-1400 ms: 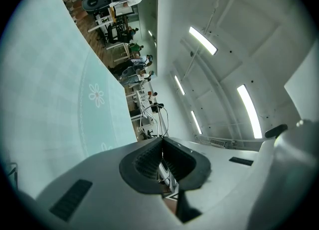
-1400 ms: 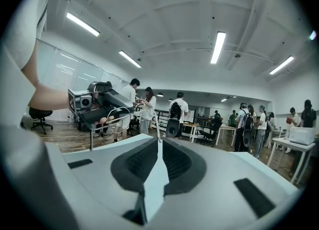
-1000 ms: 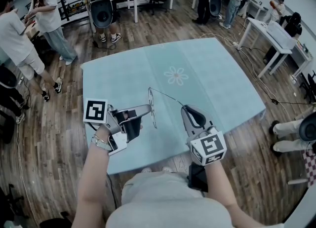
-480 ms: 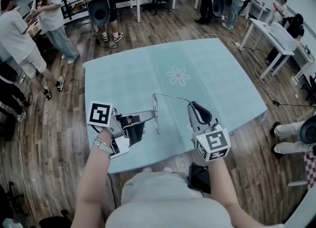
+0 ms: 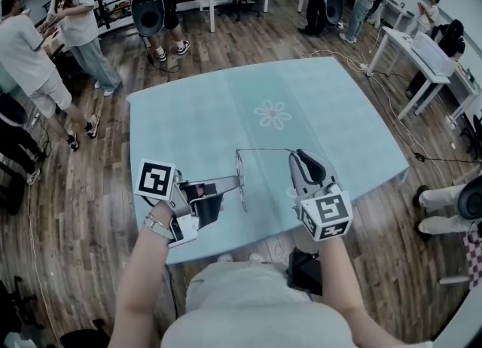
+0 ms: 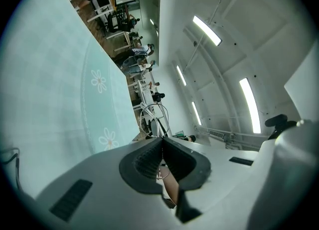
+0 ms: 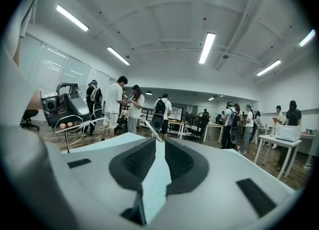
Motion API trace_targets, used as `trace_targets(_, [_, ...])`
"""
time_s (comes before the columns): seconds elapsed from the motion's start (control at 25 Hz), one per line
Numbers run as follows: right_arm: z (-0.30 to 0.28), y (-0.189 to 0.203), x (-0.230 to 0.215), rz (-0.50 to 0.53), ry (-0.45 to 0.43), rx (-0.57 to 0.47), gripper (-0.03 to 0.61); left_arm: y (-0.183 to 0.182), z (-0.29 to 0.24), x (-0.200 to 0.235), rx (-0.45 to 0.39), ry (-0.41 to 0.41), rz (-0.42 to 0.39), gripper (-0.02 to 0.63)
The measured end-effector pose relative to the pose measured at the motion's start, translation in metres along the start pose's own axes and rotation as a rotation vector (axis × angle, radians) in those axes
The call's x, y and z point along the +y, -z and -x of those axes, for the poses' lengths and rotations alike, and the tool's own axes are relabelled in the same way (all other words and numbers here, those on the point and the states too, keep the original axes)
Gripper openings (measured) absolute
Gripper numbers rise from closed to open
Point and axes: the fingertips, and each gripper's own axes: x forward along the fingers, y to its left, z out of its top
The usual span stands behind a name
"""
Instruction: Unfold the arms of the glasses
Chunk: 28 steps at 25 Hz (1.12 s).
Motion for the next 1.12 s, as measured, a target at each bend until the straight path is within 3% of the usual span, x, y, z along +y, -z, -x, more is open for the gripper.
trace_targets(0.32, [-0.001, -0.002, -0.003, 0.008, -0.008, -0.006, 0.055, 0.008, -0.003, 0.000, 0.017, -0.003, -0.008, 0.012])
trace_targets(0.64, [-0.002, -0.008, 0.003, 0.039, -0.029, -0.015, 0.062, -0.005, 0.003, -0.002, -0.042, 0.004, 0.028, 0.012])
trace_targets(0.8, [0.001, -0.006, 0.003, 0.051, -0.050, -0.010, 0.094, -0.007, 0.001, -0.003, -0.051, -0.005, 0.026, 0.012])
trace_targets(1.12, [0.006, 0.000, 0.009, 0.041, -0.051, -0.007, 0.098, -0.009, 0.004, -0.005, -0.056, 0.011, 0.025, 0.012])
